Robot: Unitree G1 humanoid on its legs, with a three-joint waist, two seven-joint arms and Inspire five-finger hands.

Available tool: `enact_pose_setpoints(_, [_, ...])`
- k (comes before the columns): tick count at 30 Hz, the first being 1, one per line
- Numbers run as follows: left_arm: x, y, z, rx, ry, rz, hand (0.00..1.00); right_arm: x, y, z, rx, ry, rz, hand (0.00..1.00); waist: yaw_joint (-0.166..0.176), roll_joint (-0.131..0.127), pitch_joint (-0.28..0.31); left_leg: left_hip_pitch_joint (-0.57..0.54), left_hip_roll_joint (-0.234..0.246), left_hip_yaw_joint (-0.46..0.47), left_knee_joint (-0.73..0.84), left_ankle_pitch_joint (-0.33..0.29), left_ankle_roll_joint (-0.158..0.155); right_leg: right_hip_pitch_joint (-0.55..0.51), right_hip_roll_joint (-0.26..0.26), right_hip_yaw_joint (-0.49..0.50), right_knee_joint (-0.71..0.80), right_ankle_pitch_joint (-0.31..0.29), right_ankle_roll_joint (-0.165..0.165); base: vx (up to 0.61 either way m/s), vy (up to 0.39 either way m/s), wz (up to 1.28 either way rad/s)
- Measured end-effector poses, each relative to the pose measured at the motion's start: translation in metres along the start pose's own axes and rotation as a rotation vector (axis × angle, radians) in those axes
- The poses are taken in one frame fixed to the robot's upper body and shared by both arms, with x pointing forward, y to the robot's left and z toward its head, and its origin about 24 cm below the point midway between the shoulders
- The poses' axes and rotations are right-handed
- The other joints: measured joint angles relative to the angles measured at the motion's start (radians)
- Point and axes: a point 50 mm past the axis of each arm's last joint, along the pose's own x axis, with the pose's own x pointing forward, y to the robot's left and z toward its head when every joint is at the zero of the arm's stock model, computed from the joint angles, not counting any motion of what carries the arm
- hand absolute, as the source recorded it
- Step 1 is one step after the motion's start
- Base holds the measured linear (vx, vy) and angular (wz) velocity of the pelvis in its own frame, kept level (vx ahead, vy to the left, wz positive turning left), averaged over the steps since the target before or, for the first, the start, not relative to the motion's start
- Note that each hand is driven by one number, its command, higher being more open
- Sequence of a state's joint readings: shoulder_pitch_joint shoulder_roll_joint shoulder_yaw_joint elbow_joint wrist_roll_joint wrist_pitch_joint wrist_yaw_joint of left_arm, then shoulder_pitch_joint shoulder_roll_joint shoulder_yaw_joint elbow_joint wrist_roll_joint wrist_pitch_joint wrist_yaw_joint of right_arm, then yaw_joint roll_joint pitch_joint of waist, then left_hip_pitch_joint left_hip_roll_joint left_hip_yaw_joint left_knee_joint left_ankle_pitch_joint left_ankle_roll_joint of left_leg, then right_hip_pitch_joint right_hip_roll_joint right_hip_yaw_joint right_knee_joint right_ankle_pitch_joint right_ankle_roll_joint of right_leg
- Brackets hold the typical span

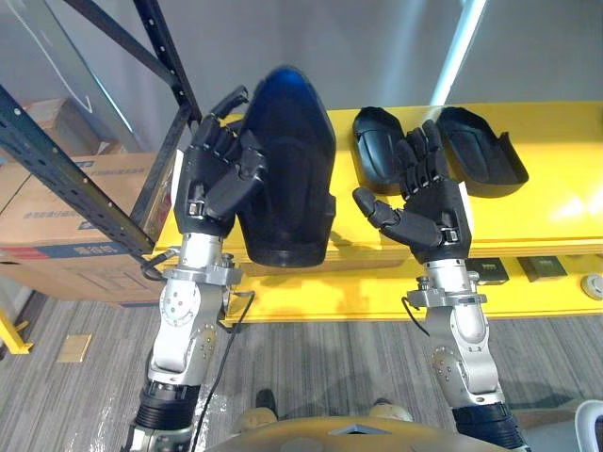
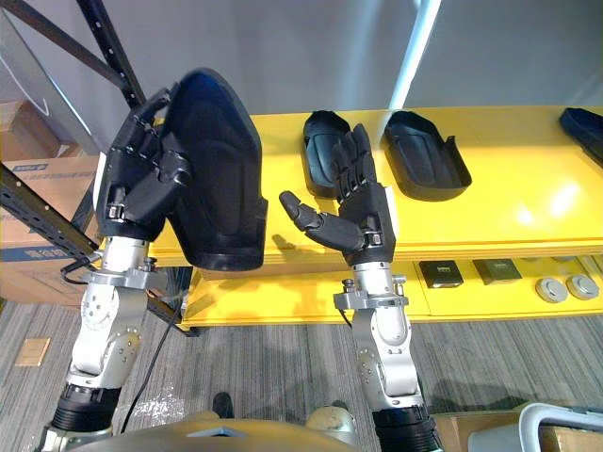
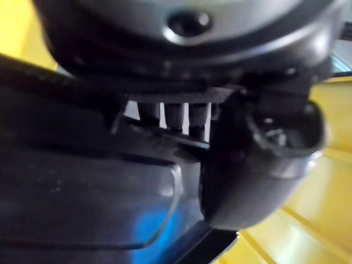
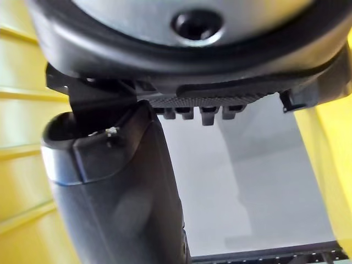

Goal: Walk over and take three plastic housings, then place them on the shelf

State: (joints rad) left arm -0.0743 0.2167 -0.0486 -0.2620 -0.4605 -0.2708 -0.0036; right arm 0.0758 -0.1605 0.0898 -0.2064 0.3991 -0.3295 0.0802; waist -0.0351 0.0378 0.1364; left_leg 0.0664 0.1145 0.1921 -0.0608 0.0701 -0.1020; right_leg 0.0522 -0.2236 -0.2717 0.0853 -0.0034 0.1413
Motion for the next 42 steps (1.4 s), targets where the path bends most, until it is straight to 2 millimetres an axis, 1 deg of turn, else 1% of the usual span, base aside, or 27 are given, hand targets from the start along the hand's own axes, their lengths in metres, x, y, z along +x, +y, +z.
enact_pose_setpoints(2, [0.012, 0.010, 0.002, 0.031, -0.021, 0.042, 0.00, -0.001, 0.000, -0.002, -0.001, 0.023, 0.020, 1.00, -0.003, 0.001, 0.000, -0.004, 0.000, 0.013, -0.003, 0.007, 0.001, -0.015, 0.000, 0.011, 0.000, 0.005, 0.005, -0.04, 0.007, -0.20])
enact_pose_setpoints(4, [0.029, 0.023, 0.004, 0.059, -0.043, 0.116, 0.00, -0.001, 0.002, -0.004, -0.006, 0.045, 0.068, 1.00, -0.019, 0.001, -0.001, -0.015, -0.001, 0.023, -0.021, 0.021, 0.002, -0.042, 0.001, 0.024, 0.004, 0.012, 0.012, -0.03, 0.003, -0.10])
enact_pose_setpoints(8, [0.046, 0.032, 0.006, 0.054, -0.069, 0.201, 0.00, 0.000, 0.003, -0.006, -0.026, 0.071, 0.126, 1.00, -0.027, 0.003, 0.001, -0.045, -0.003, 0.031, -0.021, 0.028, 0.003, -0.084, 0.001, 0.034, 0.014, 0.022, 0.009, -0.01, 0.007, -0.06])
enact_pose_setpoints(11, [0.060, 0.039, 0.007, 0.043, -0.070, 0.244, 0.00, 0.009, 0.010, -0.011, -0.026, 0.090, 0.180, 1.00, -0.039, 0.009, 0.008, -0.045, -0.002, 0.032, -0.021, 0.030, 0.003, -0.089, 0.001, 0.035, 0.019, 0.022, 0.008, 0.00, 0.000, 0.00])
enact_pose_setpoints(14, [0.079, 0.044, 0.021, 0.050, -0.113, 0.260, 0.00, 0.017, 0.020, -0.009, -0.019, 0.071, 0.226, 1.00, -0.043, 0.021, 0.030, -0.058, -0.002, 0.039, -0.021, 0.036, 0.005, -0.118, 0.000, 0.050, 0.037, 0.020, 0.005, -0.03, 0.008, -0.07])
enact_pose_setpoints(15, [0.083, 0.044, 0.022, 0.045, -0.118, 0.264, 0.00, 0.017, 0.021, -0.009, -0.018, 0.071, 0.230, 1.00, -0.043, 0.023, 0.036, -0.059, -0.002, 0.041, -0.022, 0.038, 0.005, -0.121, 0.000, 0.053, 0.040, 0.020, 0.005, -0.03, 0.006, -0.08])
enact_pose_setpoints(17, [0.096, 0.050, 0.020, 0.008, -0.094, 0.312, 0.00, 0.017, 0.023, -0.012, -0.012, 0.095, 0.241, 1.00, -0.050, 0.028, 0.045, -0.059, -0.002, 0.045, -0.022, 0.039, 0.006, -0.131, 0.000, 0.059, 0.048, 0.019, 0.004, -0.03, 0.004, -0.10])
enact_pose_setpoints(18, [0.098, 0.052, 0.020, 0.002, -0.084, 0.324, 0.00, 0.017, 0.025, -0.013, -0.010, 0.099, 0.246, 1.00, -0.053, 0.029, 0.047, -0.060, -0.002, 0.047, -0.022, 0.039, 0.006, -0.136, 0.000, 0.063, 0.052, 0.019, 0.003, -0.03, 0.003, -0.11])
enact_pose_setpoints(20, [0.109, 0.055, 0.015, -0.018, -0.040, 0.347, 0.00, 0.019, 0.026, -0.012, -0.009, 0.095, 0.256, 1.00, -0.061, 0.031, 0.082, -0.064, -0.002, 0.051, -0.022, 0.044, 0.008, -0.145, 0.000, 0.069, 0.056, 0.018, 0.003, -0.04, 0.004, -0.07])
enact_pose_setpoints(23, [0.112, 0.058, 0.006, 0.002, 0.023, 0.367, 0.00, 0.024, 0.030, -0.011, -0.008, 0.089, 0.275, 1.00, -0.078, 0.033, 0.099, -0.099, -0.002, 0.052, -0.022, 0.054, 0.011, -0.182, 0.000, 0.073, 0.059, 0.022, 0.000, -0.05, 0.006, -0.02])
enact_pose_setpoints(25, [0.122, 0.058, -0.003, 0.016, 0.103, 0.378, 0.00, 0.031, 0.034, -0.007, -0.011, 0.066, 0.298, 1.00, -0.079, 0.033, 0.143, -0.102, -0.002, 0.052, -0.021, 0.060, 0.012, -0.193, 0.000, 0.078, 0.073, 0.026, 0.004, 0.00, 0.000, 0.00])
enact_pose_setpoints(26, [0.123, 0.058, -0.005, 0.020, 0.123, 0.384, 0.00, 0.032, 0.036, -0.006, -0.009, 0.060, 0.306, 1.00, -0.080, 0.034, 0.149, -0.104, -0.002, 0.052, -0.021, 0.061, 0.012, -0.195, 0.000, 0.078, 0.073, 0.026, 0.004, 0.00, 0.000, 0.00])
enact_pose_setpoints(27, [0.123, 0.059, -0.009, 0.032, 0.166, 0.386, 0.00, 0.037, 0.043, -0.003, 0.002, 0.040, 0.337, 1.00, -0.082, 0.037, 0.165, -0.114, -0.002, 0.052, -0.021, 0.063, 0.013, -0.210, 0.000, 0.081, 0.082, 0.027, 0.003, 0.00, 0.000, 0.00])
enact_pose_setpoints(29, [0.125, 0.057, -0.012, 0.048, 0.193, 0.372, 0.00, 0.040, 0.046, -0.001, 0.003, 0.026, 0.353, 1.00, -0.079, 0.038, 0.181, -0.114, -0.002, 0.049, -0.021, 0.064, 0.013, -0.210, 0.000, 0.080, 0.087, 0.026, 0.001, 0.01, -0.002, 0.02])
enact_pose_setpoints(31, [0.129, 0.058, -0.013, 0.078, 0.229, 0.365, 0.00, 0.047, 0.056, 0.004, 0.009, -0.003, 0.392, 1.00, -0.078, 0.039, 0.200, -0.125, -0.002, 0.047, -0.021, 0.065, 0.014, -0.221, 0.000, 0.078, 0.088, 0.026, 0.000, 0.00, 0.000, 0.04])
enact_pose_setpoints(33, [0.133, 0.059, -0.012, 0.120, 0.233, 0.366, 0.00, 0.050, 0.060, 0.007, 0.012, -0.022, 0.402, 1.00, -0.074, 0.039, 0.214, -0.131, -0.002, 0.045, -0.021, 0.067, 0.015, -0.226, -0.001, 0.076, 0.091, 0.026, 0.000, 0.01, 0.002, 0.04])
enact_pose_setpoints(37, [0.140, 0.063, -0.001, 0.251, 0.213, 0.378, 0.00, 0.055, 0.063, 0.012, 0.013, -0.045, 0.386, 1.00, -0.068, 0.039, 0.244, -0.134, -0.002, 0.039, -0.019, 0.068, 0.016, -0.228, -0.001, 0.071, 0.097, 0.022, -0.005, 0.01, 0.001, 0.03])
enact_pose_setpoints(38, [0.145, 0.063, 0.006, 0.293, 0.199, 0.389, 1.00, 0.055, 0.065, 0.014, 0.018, -0.056, 0.386, 1.00, -0.064, 0.039, 0.254, -0.139, -0.002, 0.037, -0.015, 0.068, 0.016, -0.233, -0.002, 0.071, 0.105, 0.019, -0.009, -0.01, 0.000, 0.04])
enact_pose_setpoints(41, [0.154, 0.066, 0.019, 0.314, 0.161, 0.428, 1.00, 0.055, 0.068, 0.017, 0.022, -0.067, 0.382, 1.00, -0.061, 0.039, 0.259, -0.162, -0.002, 0.033, -0.012, 0.073, 0.022, -0.258, -0.002, 0.070, 0.116, 0.018, -0.011, -0.01, -0.006, 0.04])
enact_pose_setpoints(42, [0.157, 0.066, 0.023, 0.332, 0.148, 0.452, 1.00, 0.055, 0.068, 0.016, 0.024, -0.065, 0.381, 1.00, -0.059, 0.040, 0.270, -0.161, -0.002, 0.032, -0.010, 0.073, 0.022, -0.260, -0.003, 0.069, 0.124, 0.015, -0.015, 0.00, 0.000, 0.00])
